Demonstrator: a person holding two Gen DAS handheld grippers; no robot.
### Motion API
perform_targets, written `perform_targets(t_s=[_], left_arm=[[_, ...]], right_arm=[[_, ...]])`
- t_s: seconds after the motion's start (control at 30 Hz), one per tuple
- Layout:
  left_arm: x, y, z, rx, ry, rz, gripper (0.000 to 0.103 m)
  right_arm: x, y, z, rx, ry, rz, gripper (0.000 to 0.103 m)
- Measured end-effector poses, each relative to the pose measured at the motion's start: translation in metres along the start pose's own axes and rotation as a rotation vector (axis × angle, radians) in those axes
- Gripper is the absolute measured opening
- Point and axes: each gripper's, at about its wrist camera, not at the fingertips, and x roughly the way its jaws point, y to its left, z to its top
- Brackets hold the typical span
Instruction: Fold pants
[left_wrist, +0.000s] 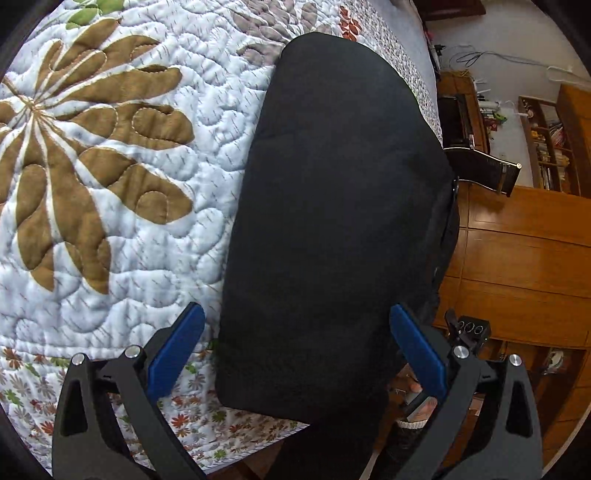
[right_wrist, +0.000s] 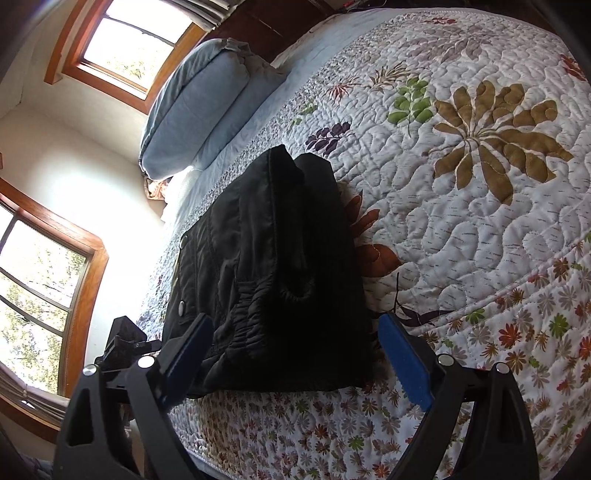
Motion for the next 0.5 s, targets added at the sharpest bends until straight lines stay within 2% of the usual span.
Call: perform_targets(t_s=[0.07, 0.33, 0.5], left_arm=[[0.009, -0.003, -0.001, -0.012, 0.018, -0.041, 0.1], [0.022, -0.008, -0.001, -0.069, 0.015, -0.055, 0.1], [0.025, -0.019, -0.001, -0.022, 0.018, -0.013, 0.097]], right_arm=[[0.001, 0.0, 0.001, -0.006, 0.006, -0.001, 0.091], [0.002, -0.007, 0.006, 0.004, 0.006, 0.004, 0.093], [0.002, -0.013, 0.005, 0.015, 0.01, 0.014, 0.093]])
